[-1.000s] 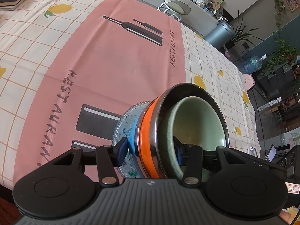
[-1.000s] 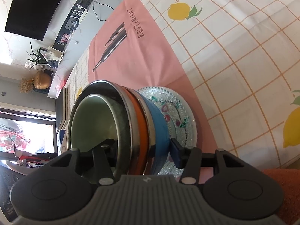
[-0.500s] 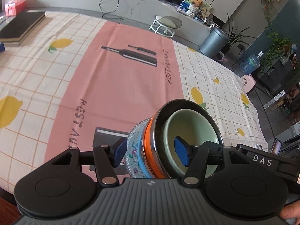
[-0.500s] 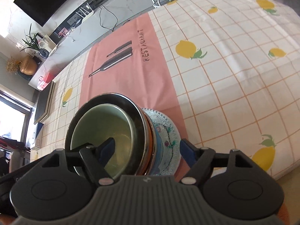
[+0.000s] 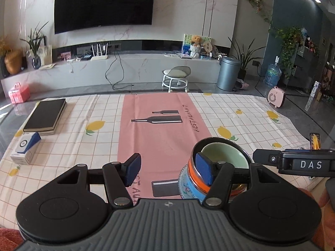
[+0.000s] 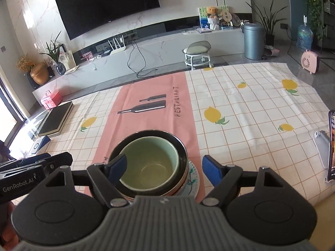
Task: Organize plates and bowls
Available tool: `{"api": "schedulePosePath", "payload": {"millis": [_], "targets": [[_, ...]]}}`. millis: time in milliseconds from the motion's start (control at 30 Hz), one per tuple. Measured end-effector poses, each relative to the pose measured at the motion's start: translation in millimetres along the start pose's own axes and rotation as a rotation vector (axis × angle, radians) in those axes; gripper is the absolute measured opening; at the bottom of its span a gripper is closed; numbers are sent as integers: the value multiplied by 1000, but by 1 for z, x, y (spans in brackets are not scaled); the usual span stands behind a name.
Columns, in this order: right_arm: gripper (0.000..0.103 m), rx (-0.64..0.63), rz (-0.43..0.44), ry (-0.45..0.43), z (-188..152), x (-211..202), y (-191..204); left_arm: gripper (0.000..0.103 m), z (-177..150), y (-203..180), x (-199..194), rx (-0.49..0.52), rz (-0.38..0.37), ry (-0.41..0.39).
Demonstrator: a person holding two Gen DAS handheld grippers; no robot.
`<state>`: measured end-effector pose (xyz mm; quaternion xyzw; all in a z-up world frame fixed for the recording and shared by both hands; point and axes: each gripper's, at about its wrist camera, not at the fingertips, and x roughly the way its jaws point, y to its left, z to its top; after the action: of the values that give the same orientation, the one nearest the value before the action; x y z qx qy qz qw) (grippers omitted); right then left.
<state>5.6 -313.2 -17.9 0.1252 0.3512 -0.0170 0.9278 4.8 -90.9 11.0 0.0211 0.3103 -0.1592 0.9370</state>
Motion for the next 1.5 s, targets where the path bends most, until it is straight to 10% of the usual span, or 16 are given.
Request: {"api": "schedulePosePath", "payload": {"millis": [667, 1500], "targets": [[93, -220, 77, -227, -85, -83, 81, 77, -54, 16, -67, 69, 129, -229], [96, -255, -44, -146, -121, -25, 70, 88, -94, 20, -6, 36, 188, 25]]}}
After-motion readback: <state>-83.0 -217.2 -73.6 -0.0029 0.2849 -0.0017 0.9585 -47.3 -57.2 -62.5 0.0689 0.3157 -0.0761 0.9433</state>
